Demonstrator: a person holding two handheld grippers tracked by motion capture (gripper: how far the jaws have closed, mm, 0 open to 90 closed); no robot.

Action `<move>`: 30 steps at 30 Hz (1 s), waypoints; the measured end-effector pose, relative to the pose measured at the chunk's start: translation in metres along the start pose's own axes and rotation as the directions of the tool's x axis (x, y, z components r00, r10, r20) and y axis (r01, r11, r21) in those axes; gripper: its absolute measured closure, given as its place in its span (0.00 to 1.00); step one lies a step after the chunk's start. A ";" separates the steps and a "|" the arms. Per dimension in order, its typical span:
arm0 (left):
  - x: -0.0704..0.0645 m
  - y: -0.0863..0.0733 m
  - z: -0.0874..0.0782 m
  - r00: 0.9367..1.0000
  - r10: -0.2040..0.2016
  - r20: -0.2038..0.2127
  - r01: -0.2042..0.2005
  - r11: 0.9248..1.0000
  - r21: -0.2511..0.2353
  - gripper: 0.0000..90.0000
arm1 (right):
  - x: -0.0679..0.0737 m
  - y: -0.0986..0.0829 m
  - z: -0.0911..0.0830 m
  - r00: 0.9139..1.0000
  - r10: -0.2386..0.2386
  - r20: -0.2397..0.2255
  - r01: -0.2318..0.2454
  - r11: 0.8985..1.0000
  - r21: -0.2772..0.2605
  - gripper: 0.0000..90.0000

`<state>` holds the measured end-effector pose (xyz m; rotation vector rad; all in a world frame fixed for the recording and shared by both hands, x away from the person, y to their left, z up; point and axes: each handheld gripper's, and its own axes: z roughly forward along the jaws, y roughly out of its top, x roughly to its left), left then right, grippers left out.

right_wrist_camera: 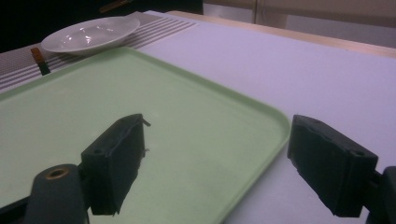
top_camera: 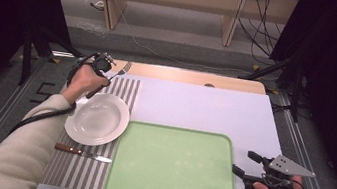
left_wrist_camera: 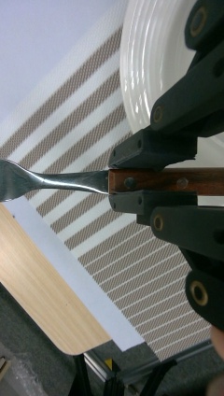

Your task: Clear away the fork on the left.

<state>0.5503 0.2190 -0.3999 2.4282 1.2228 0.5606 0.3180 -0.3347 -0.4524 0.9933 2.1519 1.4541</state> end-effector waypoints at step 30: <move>-0.127 -0.045 -0.059 0.979 0.103 0.176 -0.093 0.994 -0.064 0.86 | 0.000 0.000 -0.001 1.000 -0.004 0.003 0.004 1.000 -0.001 0.22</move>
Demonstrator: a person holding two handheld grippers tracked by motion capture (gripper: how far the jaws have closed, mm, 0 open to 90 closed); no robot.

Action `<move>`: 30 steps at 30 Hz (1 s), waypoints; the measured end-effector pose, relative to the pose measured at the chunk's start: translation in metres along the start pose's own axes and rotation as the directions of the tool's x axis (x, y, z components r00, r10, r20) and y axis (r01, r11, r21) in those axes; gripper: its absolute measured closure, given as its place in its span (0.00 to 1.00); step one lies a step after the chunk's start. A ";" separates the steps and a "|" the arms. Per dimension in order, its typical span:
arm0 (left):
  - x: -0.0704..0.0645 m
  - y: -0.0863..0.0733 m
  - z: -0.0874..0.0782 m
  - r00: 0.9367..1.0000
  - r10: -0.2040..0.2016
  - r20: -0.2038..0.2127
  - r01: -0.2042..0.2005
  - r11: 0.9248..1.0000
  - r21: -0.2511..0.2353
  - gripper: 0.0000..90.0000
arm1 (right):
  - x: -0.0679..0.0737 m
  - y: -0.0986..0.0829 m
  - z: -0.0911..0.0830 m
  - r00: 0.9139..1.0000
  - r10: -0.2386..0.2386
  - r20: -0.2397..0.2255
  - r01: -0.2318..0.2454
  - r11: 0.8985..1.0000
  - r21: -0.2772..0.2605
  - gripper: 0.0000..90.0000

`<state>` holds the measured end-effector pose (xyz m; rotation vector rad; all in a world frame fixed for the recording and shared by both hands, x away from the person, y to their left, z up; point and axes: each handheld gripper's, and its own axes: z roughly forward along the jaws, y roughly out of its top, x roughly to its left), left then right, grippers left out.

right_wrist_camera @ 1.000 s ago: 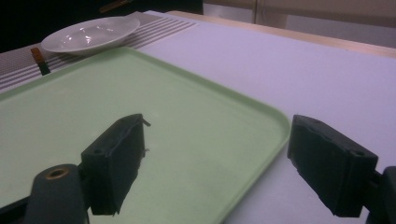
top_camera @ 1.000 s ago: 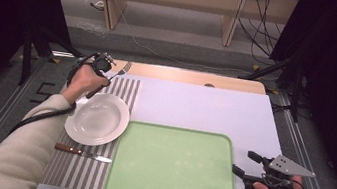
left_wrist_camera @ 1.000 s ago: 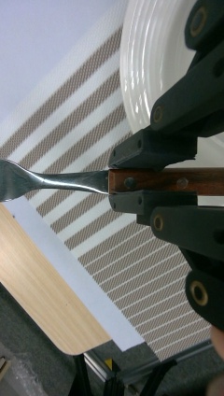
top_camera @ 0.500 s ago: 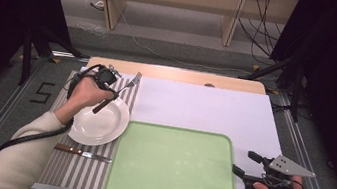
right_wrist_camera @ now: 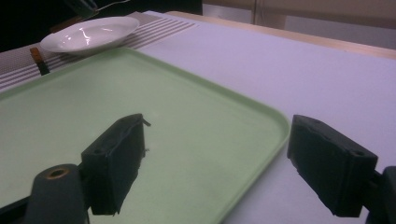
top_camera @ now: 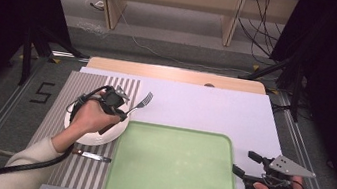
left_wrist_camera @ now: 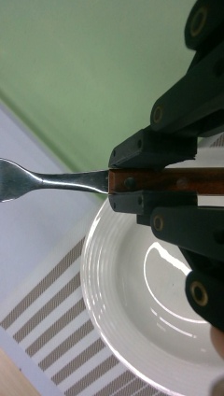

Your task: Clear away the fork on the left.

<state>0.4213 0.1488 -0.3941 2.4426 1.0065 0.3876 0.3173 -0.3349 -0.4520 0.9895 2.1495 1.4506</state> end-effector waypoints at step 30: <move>-0.072 -0.025 0.017 0.991 0.090 0.094 -0.094 0.995 0.042 0.85 | 0.000 0.000 0.000 1.000 -0.001 0.002 0.001 1.000 0.001 0.22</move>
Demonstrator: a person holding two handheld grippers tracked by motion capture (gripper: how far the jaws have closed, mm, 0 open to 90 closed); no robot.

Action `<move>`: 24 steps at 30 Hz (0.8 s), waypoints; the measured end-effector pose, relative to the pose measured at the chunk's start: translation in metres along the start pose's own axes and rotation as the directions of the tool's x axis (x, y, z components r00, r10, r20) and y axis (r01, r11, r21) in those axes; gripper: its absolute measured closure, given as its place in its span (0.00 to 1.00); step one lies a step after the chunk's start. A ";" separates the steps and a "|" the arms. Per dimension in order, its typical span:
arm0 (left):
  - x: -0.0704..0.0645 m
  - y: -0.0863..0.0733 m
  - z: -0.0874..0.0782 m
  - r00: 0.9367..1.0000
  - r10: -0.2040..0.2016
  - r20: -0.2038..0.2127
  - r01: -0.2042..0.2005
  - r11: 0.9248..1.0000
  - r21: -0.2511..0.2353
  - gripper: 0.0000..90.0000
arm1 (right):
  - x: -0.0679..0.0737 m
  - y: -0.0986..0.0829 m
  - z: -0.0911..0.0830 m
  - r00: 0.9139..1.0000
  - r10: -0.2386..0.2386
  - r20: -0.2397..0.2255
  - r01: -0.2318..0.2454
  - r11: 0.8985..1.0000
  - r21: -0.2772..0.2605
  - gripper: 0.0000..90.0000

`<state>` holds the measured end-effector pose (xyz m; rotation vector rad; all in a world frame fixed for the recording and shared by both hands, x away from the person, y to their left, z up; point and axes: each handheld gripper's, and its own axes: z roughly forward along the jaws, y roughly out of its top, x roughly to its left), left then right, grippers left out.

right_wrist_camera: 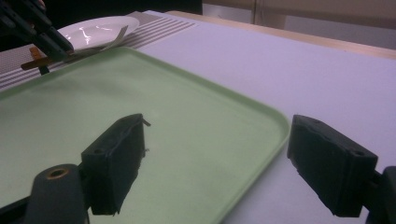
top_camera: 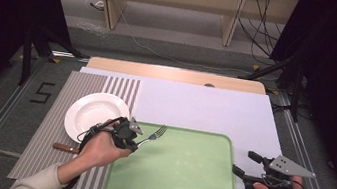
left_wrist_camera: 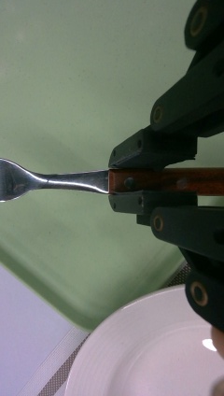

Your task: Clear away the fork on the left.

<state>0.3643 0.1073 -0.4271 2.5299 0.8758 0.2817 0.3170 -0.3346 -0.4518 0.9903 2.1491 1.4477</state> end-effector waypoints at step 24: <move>-0.018 -0.005 0.027 0.997 -0.021 0.074 0.018 0.999 0.033 0.83 | 0.000 0.000 0.000 1.000 0.000 -0.002 0.000 1.000 0.000 0.22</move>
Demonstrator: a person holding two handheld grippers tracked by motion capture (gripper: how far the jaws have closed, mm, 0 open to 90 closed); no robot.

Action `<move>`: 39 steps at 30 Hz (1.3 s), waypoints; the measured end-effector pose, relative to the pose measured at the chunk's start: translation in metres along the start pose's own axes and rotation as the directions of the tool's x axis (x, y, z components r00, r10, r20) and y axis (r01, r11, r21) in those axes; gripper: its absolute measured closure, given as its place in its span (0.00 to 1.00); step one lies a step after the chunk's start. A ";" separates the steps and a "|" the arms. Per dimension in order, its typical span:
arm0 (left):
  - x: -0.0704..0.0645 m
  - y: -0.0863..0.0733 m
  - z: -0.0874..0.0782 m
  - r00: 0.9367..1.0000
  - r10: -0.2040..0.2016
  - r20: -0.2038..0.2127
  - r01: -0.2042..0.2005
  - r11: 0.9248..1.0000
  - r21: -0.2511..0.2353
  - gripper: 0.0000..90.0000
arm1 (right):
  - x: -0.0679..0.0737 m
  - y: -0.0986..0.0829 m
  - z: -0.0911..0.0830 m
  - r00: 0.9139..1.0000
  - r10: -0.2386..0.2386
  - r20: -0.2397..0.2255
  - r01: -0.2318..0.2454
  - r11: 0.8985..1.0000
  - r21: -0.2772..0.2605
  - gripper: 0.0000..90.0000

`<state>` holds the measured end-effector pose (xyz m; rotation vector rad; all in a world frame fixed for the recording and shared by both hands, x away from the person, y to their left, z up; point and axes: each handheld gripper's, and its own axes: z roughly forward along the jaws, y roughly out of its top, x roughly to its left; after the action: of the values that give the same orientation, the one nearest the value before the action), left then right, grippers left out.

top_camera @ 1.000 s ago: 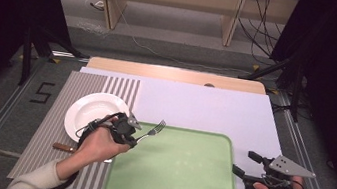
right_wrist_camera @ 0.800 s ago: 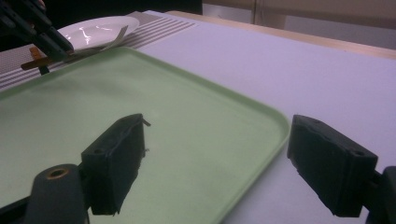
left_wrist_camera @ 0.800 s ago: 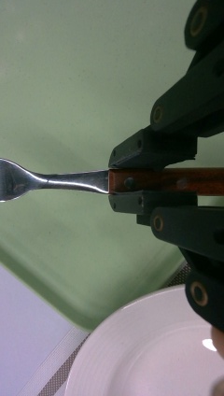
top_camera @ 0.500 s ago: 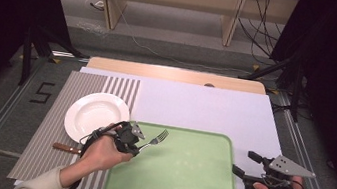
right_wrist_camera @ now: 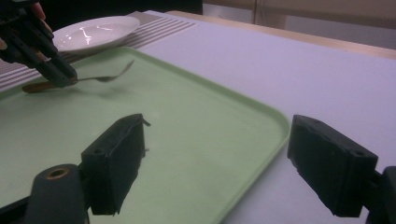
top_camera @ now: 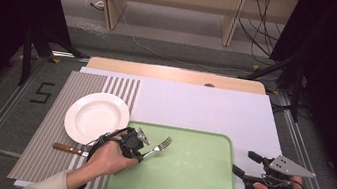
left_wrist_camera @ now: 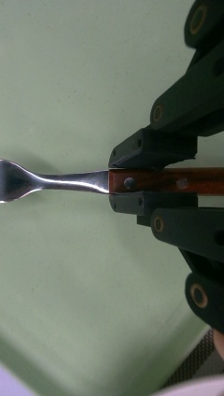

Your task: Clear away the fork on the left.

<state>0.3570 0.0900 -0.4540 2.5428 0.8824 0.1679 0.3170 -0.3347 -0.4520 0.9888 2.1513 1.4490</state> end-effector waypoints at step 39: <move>-0.020 -0.035 -0.008 0.994 0.069 0.080 -0.076 0.993 0.095 0.99 | 0.001 0.000 0.000 1.000 -0.002 0.001 0.002 1.000 0.003 0.22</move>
<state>0.3191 0.1050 -0.4615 2.6546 0.7877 0.0499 0.3168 -0.3341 -0.4518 0.9879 2.1539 1.4449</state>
